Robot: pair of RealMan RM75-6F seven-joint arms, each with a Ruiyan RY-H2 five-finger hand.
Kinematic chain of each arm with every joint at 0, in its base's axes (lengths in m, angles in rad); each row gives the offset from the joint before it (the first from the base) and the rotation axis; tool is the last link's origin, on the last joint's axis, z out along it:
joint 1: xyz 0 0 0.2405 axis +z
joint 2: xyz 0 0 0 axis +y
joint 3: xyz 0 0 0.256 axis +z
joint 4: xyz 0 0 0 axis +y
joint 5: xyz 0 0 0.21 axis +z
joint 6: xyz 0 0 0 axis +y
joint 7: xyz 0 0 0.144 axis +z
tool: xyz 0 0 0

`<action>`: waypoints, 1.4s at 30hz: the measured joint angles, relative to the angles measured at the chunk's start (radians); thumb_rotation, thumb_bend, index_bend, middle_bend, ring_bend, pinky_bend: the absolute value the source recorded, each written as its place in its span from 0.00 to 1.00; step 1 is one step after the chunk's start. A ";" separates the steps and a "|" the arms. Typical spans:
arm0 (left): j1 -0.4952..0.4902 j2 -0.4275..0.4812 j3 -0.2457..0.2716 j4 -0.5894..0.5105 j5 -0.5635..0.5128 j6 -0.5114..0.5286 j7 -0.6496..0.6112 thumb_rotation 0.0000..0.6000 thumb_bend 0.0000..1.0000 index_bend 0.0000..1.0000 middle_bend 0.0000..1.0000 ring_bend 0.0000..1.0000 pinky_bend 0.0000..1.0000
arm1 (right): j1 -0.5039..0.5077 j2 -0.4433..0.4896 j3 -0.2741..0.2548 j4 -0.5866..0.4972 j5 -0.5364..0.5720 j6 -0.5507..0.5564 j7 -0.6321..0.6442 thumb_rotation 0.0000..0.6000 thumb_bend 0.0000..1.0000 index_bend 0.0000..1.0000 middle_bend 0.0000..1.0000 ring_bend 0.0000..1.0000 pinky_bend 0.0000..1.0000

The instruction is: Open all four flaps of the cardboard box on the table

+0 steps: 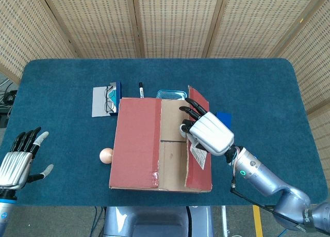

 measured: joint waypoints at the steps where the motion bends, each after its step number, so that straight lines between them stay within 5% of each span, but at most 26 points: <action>1: 0.000 0.000 0.000 0.000 0.000 0.000 -0.001 0.86 0.29 0.08 0.00 0.00 0.00 | -0.001 0.007 0.000 -0.001 0.001 -0.001 -0.002 1.00 0.78 0.54 0.55 0.17 0.00; 15: 0.002 0.006 -0.010 -0.002 -0.005 0.016 0.019 0.86 0.29 0.08 0.00 0.00 0.00 | -0.052 0.223 -0.002 0.005 -0.005 -0.008 0.044 1.00 0.78 0.55 0.54 0.17 0.00; 34: -0.004 0.018 -0.022 -0.017 0.011 0.035 0.049 0.86 0.29 0.08 0.00 0.00 0.00 | -0.123 0.320 -0.027 0.080 -0.047 0.042 0.148 1.00 0.78 0.53 0.47 0.13 0.00; 42: -0.023 0.031 -0.022 -0.014 0.040 0.016 0.054 0.86 0.29 0.07 0.00 0.00 0.00 | -0.152 0.327 -0.044 0.094 -0.043 0.050 0.176 0.97 0.76 0.41 0.35 0.07 0.00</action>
